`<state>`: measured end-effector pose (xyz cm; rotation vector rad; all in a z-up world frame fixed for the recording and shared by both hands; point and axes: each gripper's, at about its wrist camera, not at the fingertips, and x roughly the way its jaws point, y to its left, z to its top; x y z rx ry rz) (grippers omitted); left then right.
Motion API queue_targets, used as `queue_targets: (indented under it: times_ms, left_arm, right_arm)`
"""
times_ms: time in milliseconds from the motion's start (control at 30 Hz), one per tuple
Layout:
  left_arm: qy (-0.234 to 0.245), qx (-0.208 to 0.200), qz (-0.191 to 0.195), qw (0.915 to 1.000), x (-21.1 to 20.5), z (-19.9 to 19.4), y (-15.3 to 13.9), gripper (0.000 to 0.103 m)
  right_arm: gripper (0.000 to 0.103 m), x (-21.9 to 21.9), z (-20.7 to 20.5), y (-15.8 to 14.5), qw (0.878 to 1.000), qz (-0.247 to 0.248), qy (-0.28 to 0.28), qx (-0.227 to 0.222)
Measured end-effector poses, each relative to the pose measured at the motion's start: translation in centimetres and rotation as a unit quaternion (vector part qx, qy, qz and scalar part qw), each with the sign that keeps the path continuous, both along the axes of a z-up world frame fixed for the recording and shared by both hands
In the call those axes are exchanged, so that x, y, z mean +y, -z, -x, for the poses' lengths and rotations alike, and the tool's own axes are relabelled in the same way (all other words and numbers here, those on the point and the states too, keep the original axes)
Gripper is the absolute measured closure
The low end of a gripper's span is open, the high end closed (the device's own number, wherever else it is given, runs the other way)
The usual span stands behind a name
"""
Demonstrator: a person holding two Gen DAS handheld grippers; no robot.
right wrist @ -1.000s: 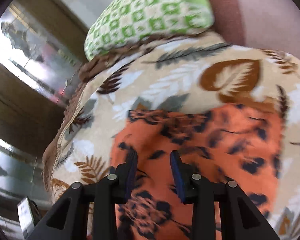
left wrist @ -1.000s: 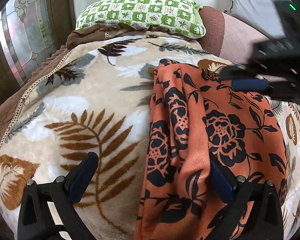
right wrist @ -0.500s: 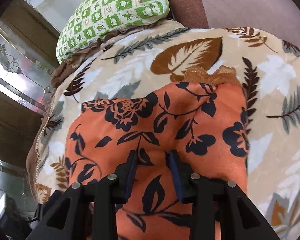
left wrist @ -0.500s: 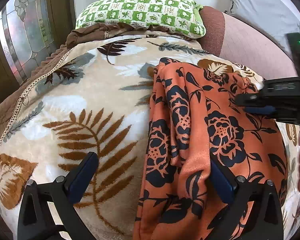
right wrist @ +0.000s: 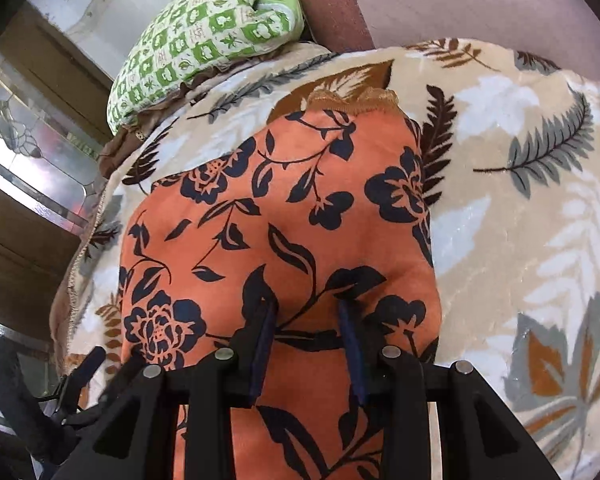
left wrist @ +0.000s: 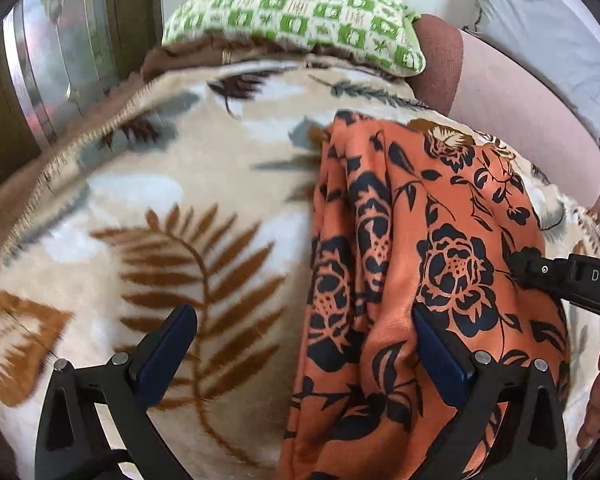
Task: Fold small clothes
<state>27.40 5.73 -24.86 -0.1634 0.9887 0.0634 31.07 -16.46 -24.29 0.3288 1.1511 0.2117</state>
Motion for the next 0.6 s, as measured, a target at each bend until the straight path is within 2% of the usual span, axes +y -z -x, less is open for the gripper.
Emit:
queue_targets:
  times_ms: [100,200,267,333,433,500,600]
  left_arm:
    - [-0.006,0.003,0.01,0.9999,0.3,-0.1,-0.4,0.0]
    - [-0.008,-0.007,0.001,0.9999,0.2,0.2,-0.9,0.0]
    - [-0.006,-0.01,0.0,0.9999,0.3,0.3,-1.1,0.0]
    - [-0.005,-0.01,0.006,0.9999,0.4,0.4,-1.1,0.0]
    - [0.002,-0.003,0.011,0.9999,0.6,0.2,-0.6,0.0]
    - [0.001,-0.001,0.013,0.9999,0.8,0.1,-0.4,0.0]
    - [-0.002,0.0,0.017,0.9998,1.2,-0.1,-0.2,0.0]
  right_arm:
    - [0.064,0.8,-0.8,-1.4,0.999,0.025,-0.013,0.023]
    - [0.065,2.7,-1.8,-3.3,0.999,-0.005,-0.05,0.014]
    - [0.065,5.0,-3.1,-4.0,0.997,0.006,-0.073,0.01]
    - [0.065,7.1,-4.3,-4.2,0.996,-0.004,-0.093,0.008]
    - [0.065,9.9,-6.4,-3.2,0.993,-0.031,-0.115,0.019]
    - [0.063,11.5,-7.7,-1.3,0.992,-0.036,-0.116,0.041]
    - [0.063,12.2,-8.6,0.1,0.993,-0.041,-0.106,0.024]
